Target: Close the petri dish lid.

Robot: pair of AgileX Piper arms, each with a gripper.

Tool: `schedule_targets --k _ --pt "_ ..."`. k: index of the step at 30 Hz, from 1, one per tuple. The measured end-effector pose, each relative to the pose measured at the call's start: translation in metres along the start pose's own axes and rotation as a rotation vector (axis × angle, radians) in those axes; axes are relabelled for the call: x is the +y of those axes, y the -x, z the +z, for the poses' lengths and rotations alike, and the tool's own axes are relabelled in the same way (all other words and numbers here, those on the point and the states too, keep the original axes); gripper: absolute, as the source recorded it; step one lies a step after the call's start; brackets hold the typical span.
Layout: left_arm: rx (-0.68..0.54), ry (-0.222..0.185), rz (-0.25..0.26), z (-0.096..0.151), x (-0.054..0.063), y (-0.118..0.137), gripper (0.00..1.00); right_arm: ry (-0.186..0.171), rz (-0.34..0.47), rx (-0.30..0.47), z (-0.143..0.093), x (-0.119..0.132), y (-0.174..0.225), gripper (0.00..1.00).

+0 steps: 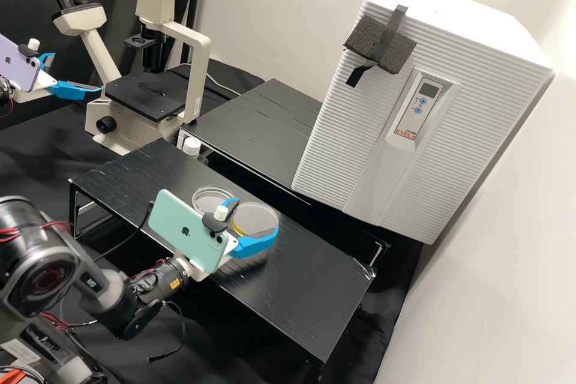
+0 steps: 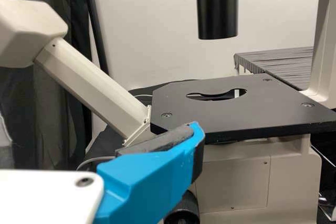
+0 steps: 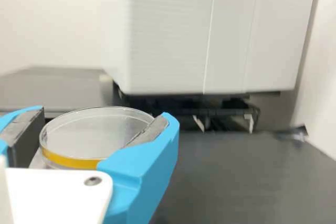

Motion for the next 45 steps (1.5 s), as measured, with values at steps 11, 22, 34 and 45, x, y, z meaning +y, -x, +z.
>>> schedule_targets --k 11,22,34,45 --pt "0.000 0.000 0.000 0.000 0.000 0.000 1.00 -0.032 -0.065 0.118 -0.029 -0.018 0.005 0.00" --pt "0.000 0.000 0.000 0.000 0.000 0.000 1.00 -0.026 -0.122 0.134 -0.044 -0.036 -0.001 0.00" --pt "0.000 0.000 0.000 0.000 0.000 0.000 1.00 -0.002 -0.175 0.107 -0.045 -0.051 -0.006 0.00" --pt "0.000 0.000 0.000 0.000 0.000 0.000 1.00 0.013 -0.209 0.093 -0.043 -0.059 -0.006 0.00"
